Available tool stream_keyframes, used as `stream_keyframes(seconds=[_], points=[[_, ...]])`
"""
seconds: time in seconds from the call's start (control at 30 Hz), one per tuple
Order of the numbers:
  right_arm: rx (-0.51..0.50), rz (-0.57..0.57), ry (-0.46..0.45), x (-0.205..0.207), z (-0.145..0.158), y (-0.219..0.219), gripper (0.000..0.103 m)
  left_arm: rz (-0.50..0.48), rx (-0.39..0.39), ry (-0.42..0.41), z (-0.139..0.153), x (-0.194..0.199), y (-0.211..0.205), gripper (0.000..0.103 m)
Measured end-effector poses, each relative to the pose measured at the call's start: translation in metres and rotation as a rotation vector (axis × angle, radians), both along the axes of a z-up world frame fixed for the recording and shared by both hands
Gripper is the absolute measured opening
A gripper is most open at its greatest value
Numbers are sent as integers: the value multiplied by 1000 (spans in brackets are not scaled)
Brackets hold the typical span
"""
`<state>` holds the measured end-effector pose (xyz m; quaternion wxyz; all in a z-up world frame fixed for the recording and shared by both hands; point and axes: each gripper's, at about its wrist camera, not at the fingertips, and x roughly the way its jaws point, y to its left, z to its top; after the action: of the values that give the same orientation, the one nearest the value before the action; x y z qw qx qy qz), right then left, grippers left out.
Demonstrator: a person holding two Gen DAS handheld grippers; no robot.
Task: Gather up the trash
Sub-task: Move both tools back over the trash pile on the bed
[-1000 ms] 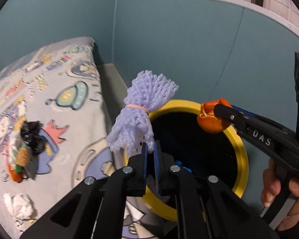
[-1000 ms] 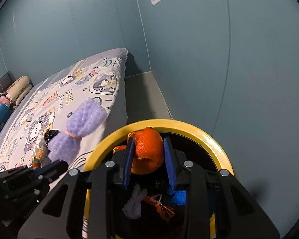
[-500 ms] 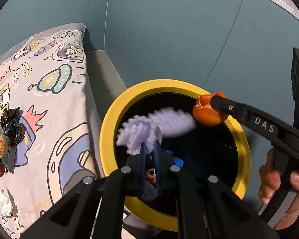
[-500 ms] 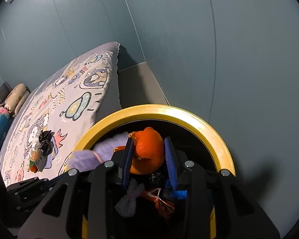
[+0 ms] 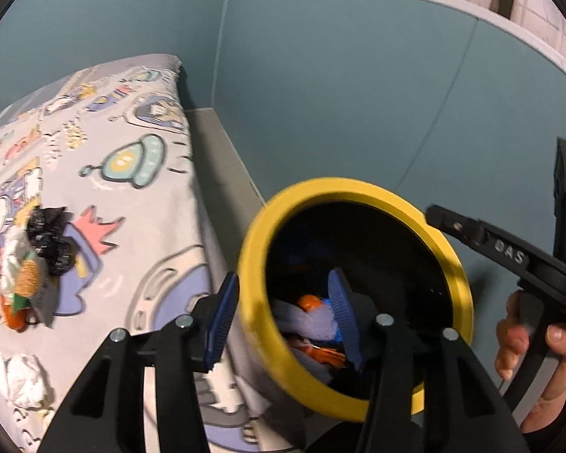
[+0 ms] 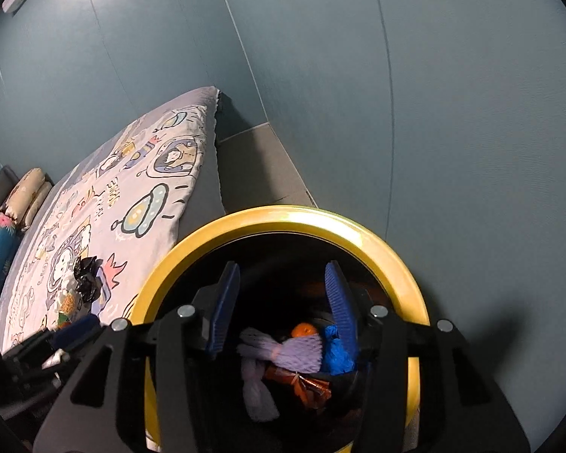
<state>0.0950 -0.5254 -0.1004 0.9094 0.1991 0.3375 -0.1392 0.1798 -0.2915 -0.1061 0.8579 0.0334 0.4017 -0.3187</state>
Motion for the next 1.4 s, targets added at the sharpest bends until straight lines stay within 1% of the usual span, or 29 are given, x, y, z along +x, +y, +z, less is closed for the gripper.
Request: stream_keyframes(seconds=[0.1,0.17,0.23,0.4,0.5,0.57,0.63,0.8,0.97,1.07,1.27,1.4], points=[[-12,21,-11,1,10,11,45,37,-7,-11,9,8,19,47],[-21,37,-20,2,17,20,45,69,-8,-26,16,13,36,49],[-34,58,-29,4,25,31,45,108,-6,-47,23,17,53,55],[-60,111,-52,14,42,61,50,198,-15,-77,39,28,99,64],[-64,148,-58,24,49,80,54,251,-8,-95,46,30,129,70],[-71,179,-65,32,53,96,55,281,1,-103,51,31,150,71],[-76,203,-73,37,57,109,59,313,9,-114,53,31,170,77],[-74,275,-74,59,61,147,61,405,17,-124,57,33,217,81],[-72,346,-64,82,58,185,61,473,32,-118,48,33,255,83],[-75,373,-54,93,56,202,62,505,37,-98,38,32,273,84],[-76,424,-20,124,38,235,62,542,49,-44,8,33,294,85],[-71,446,5,145,23,253,62,546,32,14,-15,35,300,85]])
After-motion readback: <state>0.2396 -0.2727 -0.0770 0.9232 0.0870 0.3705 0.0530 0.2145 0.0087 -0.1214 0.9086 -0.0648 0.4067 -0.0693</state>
